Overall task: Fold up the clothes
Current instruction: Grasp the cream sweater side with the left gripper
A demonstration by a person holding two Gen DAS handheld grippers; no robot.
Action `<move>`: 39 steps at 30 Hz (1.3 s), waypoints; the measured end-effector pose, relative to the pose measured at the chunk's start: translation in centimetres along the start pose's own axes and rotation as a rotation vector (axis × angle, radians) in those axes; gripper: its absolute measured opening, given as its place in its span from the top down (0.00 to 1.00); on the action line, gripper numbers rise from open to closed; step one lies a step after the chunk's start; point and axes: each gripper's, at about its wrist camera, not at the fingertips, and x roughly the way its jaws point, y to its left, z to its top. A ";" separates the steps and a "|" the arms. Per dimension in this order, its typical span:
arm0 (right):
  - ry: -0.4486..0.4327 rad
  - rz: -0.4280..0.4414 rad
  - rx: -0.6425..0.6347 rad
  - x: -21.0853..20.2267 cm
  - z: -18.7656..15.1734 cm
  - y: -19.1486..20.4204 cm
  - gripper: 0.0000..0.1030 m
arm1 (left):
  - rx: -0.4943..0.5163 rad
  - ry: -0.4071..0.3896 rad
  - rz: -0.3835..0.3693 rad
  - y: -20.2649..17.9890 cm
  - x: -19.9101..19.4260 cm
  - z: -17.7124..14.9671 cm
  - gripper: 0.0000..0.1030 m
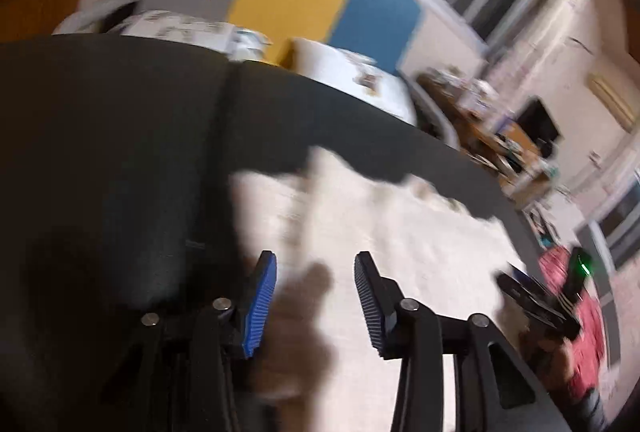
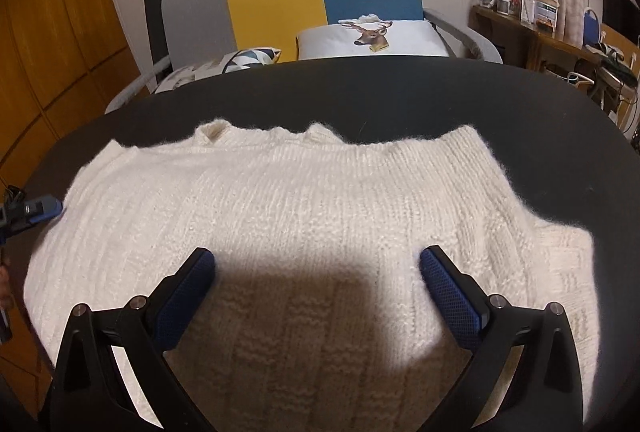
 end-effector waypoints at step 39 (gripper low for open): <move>0.147 -0.057 -0.052 1.9 -0.9 -0.7 0.00 | 0.090 0.158 -0.250 -4.2 1.4 -0.1 0.83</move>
